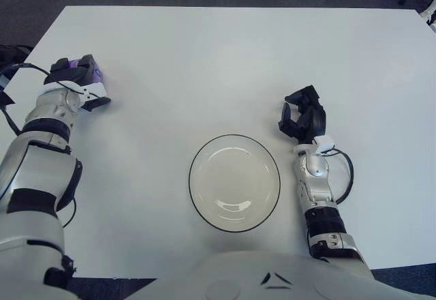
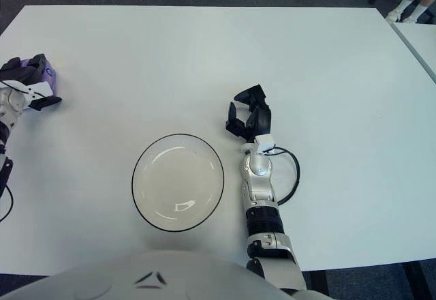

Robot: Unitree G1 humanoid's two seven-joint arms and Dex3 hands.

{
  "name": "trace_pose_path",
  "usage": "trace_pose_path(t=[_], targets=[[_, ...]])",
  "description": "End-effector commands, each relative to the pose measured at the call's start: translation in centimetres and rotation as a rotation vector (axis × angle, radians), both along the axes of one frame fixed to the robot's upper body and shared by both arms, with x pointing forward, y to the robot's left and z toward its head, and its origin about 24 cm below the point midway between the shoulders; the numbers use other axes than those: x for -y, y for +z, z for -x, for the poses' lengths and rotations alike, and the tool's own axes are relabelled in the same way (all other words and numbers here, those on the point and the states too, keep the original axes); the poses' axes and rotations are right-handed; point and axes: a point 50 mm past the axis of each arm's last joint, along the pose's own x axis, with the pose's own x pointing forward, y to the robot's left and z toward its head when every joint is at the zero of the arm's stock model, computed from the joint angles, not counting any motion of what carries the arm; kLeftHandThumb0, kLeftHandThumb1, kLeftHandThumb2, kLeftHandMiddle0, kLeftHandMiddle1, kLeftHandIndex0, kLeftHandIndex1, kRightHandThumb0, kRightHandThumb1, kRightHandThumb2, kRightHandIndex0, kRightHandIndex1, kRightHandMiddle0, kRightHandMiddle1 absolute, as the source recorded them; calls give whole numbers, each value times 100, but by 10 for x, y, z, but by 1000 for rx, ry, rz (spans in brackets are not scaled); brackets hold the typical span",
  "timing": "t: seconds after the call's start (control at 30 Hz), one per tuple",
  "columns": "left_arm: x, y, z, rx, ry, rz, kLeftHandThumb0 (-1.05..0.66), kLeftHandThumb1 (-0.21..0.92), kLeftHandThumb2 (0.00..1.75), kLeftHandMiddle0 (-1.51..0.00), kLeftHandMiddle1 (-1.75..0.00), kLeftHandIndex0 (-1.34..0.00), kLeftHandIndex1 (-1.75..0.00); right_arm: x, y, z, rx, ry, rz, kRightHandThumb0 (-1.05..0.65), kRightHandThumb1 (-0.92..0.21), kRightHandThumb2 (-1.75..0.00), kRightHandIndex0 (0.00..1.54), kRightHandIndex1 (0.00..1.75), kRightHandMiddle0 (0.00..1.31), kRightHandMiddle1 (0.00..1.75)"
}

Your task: Put the tissue paper into the plate.

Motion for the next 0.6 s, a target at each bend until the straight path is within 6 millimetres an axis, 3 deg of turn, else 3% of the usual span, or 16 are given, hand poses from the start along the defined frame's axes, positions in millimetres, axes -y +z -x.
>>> trace_pose_path(t=[0.0, 0.5, 0.57], targets=[[7, -31, 8, -139, 1, 46, -70, 36, 100, 0, 0, 0, 0, 22, -63, 39, -271, -72, 6, -41, -56, -101, 63, 155, 42, 175], [5, -56, 23, -200, 62, 140, -71, 38, 100, 0, 0, 0, 0, 25, -63, 40, -283, -87, 7, -41, -56, -101, 62, 156, 42, 175], [4, -59, 25, -200, 71, 155, -67, 36, 101, 0, -10, 0, -8, 25, -63, 40, -283, -88, 7, -41, -56, -101, 62, 156, 42, 175]])
